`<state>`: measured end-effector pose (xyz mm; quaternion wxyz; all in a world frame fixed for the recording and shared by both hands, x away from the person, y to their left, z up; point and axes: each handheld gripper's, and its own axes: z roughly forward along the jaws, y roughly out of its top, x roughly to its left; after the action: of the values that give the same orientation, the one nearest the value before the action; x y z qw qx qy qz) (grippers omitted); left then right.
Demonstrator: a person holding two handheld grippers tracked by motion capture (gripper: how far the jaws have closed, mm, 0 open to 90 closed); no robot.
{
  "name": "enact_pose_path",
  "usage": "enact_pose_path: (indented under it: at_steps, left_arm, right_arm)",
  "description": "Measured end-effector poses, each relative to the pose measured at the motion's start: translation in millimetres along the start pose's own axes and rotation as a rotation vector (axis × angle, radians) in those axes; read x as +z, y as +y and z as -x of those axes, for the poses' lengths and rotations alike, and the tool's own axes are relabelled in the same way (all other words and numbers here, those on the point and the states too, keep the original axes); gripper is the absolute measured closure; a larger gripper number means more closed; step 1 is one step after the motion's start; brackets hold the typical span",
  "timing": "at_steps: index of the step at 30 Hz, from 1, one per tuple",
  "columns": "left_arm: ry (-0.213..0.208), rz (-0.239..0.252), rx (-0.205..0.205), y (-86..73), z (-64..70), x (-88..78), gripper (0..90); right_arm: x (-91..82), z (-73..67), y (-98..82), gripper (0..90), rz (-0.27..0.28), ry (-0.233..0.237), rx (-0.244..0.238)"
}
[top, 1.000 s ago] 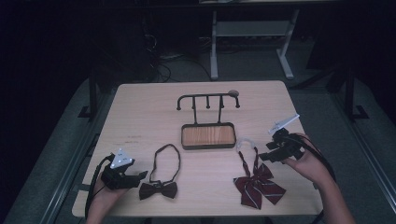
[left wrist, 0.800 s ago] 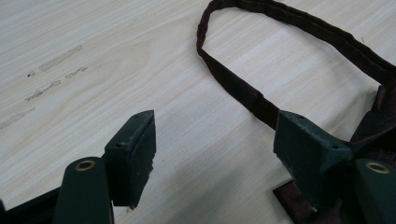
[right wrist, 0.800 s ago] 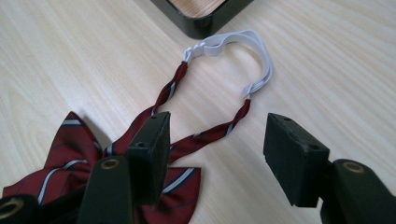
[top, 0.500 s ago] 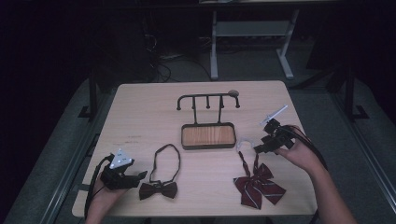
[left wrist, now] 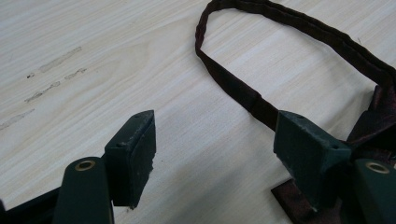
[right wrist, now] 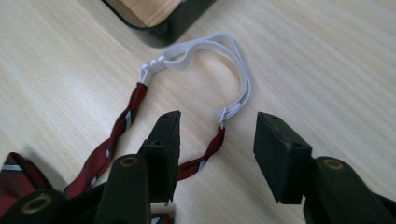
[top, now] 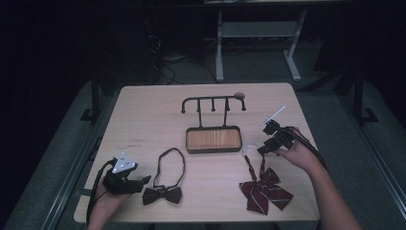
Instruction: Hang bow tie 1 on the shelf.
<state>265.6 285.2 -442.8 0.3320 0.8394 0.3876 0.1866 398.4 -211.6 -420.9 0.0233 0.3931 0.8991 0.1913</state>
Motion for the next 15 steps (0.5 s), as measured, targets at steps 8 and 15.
enact_pose_path:
  at_steps: [8,15]
  left_arm:
    - [-0.001,0.0,-0.001,-0.1,0.0,0.2,30.2]
    - [-0.002,0.0,0.0,0.0,0.4,0.1,30.2]
  right_arm:
    - [11.3,2.5,3.1,56.5,-0.042,-0.017,0.012]
    - [16.9,0.2,5.3,64.3,-0.068,-0.047,0.009]
